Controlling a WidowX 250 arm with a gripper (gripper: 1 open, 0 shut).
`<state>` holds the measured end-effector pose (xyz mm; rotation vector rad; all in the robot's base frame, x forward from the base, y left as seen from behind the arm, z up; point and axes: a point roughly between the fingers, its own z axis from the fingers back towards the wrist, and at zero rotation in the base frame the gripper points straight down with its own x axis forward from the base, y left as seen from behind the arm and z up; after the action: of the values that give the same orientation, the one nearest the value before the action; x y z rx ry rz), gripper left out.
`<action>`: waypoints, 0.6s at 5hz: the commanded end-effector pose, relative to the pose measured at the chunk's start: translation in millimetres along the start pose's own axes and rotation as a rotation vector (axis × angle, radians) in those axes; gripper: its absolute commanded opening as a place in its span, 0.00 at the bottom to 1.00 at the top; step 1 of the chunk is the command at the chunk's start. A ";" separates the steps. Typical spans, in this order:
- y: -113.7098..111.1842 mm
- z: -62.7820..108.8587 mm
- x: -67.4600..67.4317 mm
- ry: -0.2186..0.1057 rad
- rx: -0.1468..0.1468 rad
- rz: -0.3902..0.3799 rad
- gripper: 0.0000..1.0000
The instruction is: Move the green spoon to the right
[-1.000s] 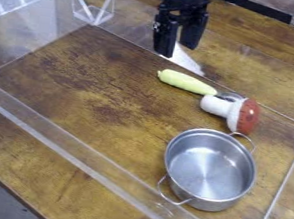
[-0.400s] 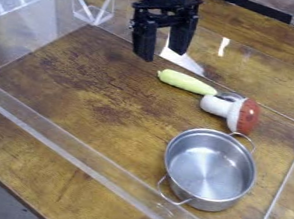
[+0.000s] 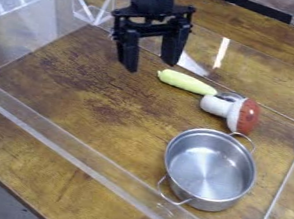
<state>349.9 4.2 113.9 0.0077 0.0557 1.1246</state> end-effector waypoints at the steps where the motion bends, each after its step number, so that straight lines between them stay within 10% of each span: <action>1: 14.4 22.1 -13.4 -0.027 -0.070 -0.050 0.00; 3: 25.8 11.9 -32.1 0.006 -0.068 -0.128 0.00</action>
<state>314.8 -7.4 103.0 -0.0171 0.0965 1.0187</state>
